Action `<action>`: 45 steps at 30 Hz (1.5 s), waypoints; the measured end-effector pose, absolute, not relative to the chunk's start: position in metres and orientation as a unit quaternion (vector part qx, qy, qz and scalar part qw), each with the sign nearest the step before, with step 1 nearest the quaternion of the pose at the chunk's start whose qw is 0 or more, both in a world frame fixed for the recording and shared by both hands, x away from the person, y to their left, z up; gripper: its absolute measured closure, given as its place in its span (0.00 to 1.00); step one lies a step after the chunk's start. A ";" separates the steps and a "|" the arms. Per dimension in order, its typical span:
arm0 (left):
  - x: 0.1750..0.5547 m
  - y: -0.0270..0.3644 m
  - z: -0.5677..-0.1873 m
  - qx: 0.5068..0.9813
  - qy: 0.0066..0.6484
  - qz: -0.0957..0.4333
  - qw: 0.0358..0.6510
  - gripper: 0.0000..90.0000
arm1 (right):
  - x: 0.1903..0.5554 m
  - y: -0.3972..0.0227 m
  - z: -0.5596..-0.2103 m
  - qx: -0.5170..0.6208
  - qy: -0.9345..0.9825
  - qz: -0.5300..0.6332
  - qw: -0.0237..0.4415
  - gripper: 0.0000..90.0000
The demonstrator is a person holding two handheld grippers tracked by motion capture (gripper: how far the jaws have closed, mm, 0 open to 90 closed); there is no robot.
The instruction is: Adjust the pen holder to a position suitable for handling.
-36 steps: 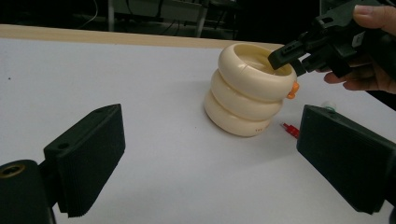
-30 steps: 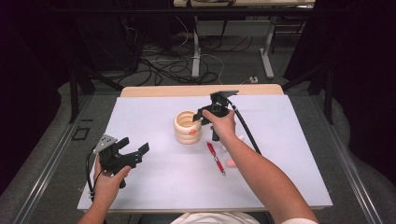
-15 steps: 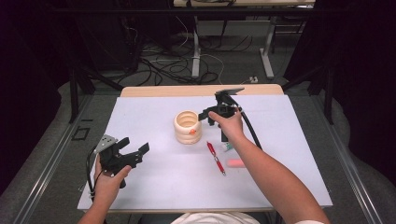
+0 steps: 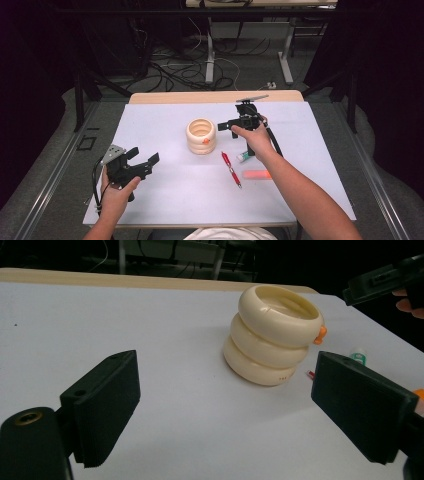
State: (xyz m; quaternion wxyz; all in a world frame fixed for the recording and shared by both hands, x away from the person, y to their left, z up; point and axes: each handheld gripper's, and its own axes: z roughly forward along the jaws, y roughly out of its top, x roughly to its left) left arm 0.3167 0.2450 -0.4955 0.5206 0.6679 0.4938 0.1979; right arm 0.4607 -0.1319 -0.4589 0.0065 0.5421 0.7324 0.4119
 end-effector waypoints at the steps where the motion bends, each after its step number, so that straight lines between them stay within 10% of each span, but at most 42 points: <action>1: 0.317 0.246 -0.496 0.666 0.494 0.199 0.522 0.15 | 0.459 -0.134 -0.459 0.535 0.735 0.416 0.011 0.40; 45: 0.321 0.242 -0.502 0.700 0.473 0.197 0.498 0.17 | 0.378 -0.184 -0.485 0.428 0.796 0.407 0.134 0.32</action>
